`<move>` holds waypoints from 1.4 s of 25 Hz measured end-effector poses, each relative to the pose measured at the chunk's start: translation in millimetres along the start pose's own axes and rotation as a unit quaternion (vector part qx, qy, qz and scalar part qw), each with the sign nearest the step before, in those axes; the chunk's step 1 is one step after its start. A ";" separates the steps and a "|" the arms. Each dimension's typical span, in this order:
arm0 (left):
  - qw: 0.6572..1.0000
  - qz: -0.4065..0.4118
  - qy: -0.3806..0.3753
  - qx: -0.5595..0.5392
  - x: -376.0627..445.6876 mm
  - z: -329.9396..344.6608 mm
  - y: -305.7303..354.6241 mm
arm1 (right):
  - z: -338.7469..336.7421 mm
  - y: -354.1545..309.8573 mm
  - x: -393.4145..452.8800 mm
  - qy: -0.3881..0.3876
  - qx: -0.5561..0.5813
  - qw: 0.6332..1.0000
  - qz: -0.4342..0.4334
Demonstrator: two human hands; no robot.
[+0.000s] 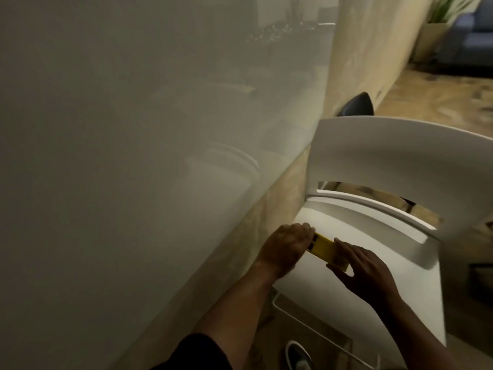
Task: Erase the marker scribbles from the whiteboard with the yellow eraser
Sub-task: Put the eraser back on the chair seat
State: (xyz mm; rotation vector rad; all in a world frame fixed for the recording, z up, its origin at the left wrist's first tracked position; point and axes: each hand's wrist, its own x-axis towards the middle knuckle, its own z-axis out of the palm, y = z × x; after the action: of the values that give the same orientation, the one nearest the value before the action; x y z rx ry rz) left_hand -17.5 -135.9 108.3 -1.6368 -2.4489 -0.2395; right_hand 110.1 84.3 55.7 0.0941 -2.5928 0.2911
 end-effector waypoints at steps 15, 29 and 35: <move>0.941 -0.060 -0.333 -0.022 62.5 105.8 44.9 | 59.5 62.3 -73.5 -0.160 0.004 0.960 0.229; 0.895 -0.055 -0.440 -0.043 100.7 153.9 46.6 | 81.7 102.3 -83.6 -0.243 -0.021 0.924 0.295; 0.897 -0.072 -0.434 -0.044 118.0 154.6 32.8 | 91.8 113.2 -67.0 -0.264 -0.003 0.899 0.350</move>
State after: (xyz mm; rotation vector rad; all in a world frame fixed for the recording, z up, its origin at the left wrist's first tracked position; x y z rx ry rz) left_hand -41.4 18.6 -12.0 -1.8737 -3.2241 0.4880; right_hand 108.3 174.7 -76.8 -0.9022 -3.0702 0.5742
